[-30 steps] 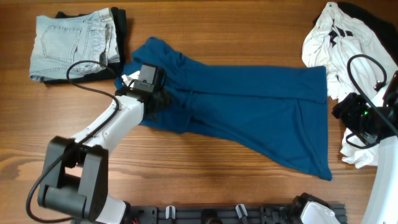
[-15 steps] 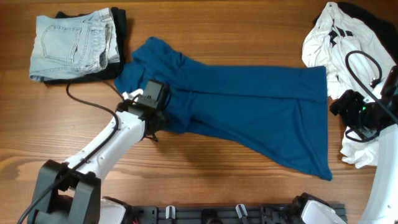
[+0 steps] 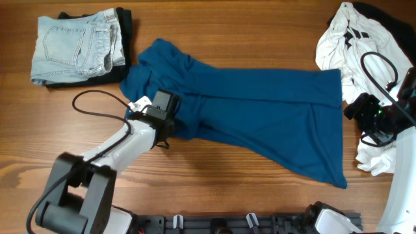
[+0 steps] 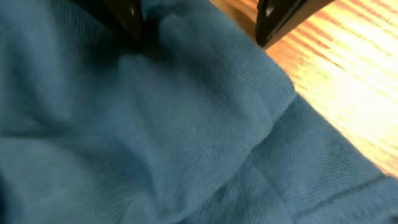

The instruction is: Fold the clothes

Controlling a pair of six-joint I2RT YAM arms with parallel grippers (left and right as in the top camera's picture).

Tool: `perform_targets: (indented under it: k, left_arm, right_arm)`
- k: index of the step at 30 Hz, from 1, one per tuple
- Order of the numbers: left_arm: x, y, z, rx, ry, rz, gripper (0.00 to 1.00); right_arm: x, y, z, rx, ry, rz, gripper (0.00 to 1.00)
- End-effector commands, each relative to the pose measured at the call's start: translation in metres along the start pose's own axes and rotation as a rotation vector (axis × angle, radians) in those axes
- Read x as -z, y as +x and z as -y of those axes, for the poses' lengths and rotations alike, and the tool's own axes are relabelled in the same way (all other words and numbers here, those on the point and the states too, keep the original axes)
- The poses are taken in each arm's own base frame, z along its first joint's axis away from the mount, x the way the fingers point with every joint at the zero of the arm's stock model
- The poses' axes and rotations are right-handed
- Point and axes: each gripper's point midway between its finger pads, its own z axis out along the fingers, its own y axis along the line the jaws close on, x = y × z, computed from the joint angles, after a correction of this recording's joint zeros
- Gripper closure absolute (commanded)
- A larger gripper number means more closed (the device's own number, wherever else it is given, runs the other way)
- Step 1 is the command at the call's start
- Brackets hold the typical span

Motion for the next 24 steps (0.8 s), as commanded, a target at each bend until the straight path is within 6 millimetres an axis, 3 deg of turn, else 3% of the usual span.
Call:
perform_targets:
  k: [1, 7, 12, 19, 24]
  left_arm:
    - [-0.009, 0.002, -0.011, 0.017, -0.044, -0.003, 0.51]
    - [-0.008, 0.001, -0.011, 0.006, -0.043, -0.002, 0.82]
    - [0.004, -0.009, -0.004, -0.038, -0.02, 0.019, 0.96]
    - [0.046, -0.043, 0.008, 0.007, 0.043, 0.078, 0.91]
    - [0.048, -0.042, 0.006, 0.006, 0.043, 0.073, 0.93]
  right_arm:
    - [-0.002, 0.0, -0.001, 0.015, -0.01, -0.007, 0.27]
    - [-0.002, 0.0, -0.001, 0.015, -0.01, -0.007, 0.27]
    - [-0.002, 0.0, -0.001, 0.016, -0.009, -0.008, 0.27]
    - [-0.002, 0.001, 0.002, 0.015, 0.007, -0.01, 0.27]
    - [-0.002, 0.001, 0.002, 0.015, 0.007, -0.01, 0.27]
